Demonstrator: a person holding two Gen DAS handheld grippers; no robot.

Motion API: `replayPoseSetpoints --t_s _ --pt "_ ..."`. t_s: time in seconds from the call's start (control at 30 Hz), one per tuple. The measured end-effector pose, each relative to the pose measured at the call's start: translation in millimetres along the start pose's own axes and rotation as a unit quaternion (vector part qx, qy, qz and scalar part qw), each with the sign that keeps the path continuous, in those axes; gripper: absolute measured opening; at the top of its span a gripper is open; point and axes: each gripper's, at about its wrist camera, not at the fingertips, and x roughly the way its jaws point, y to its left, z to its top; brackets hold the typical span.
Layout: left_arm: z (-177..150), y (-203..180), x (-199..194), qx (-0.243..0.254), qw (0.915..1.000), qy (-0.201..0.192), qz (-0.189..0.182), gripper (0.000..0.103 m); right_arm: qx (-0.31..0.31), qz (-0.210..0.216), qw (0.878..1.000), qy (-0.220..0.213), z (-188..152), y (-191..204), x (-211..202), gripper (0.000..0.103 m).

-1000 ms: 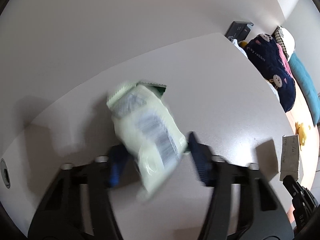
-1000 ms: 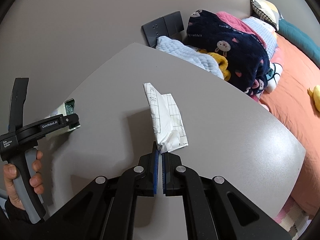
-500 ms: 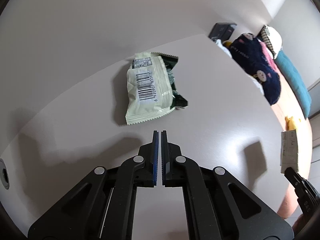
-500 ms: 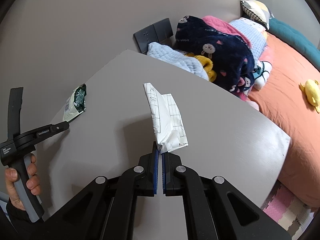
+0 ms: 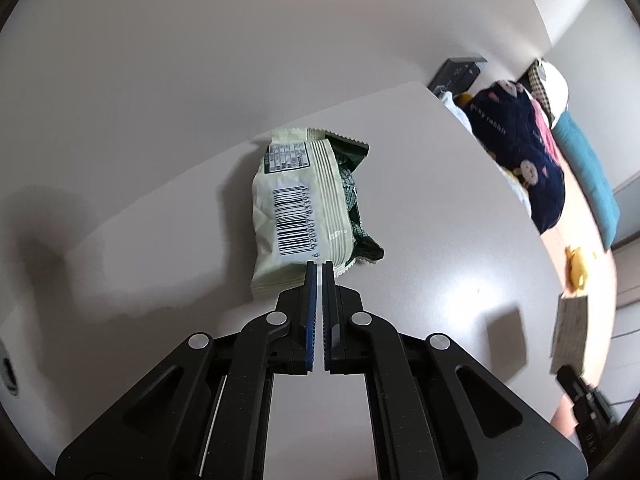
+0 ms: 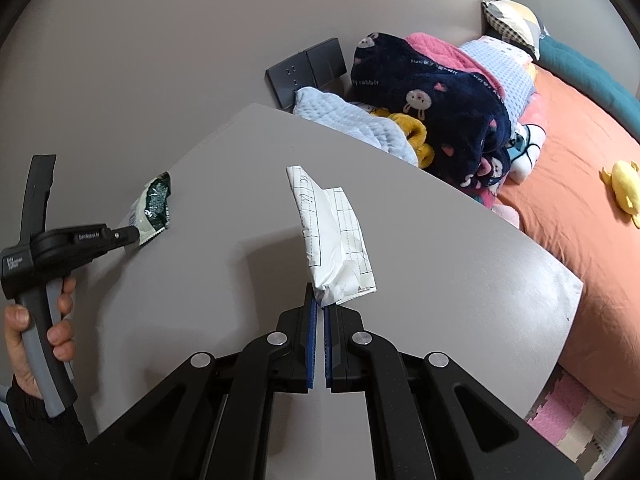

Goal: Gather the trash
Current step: 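Grasp the green-and-white snack bag with the left gripper while the right holds the packet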

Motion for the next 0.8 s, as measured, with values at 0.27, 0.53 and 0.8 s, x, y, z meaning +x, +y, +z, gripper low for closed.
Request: replayPoseSetpoints --t_s 0.27,0.53,0.8 --pt "8 7 -2 -0.023 0.9997 -0.006 0.011 0.032 -0.001 0.002 1.000 -0.001 4 -5 8 0.004" --pt "20 0 -2 -0.015 0.9990 -0.033 0.025 0.097 -0.001 0.007 1.000 0.007 3 -7 18 0.004" --pt "35 -6 34 -0.032 0.9971 -0.008 0.069 0.064 -0.006 0.000 1.000 0.009 5 -10 22 0.004"
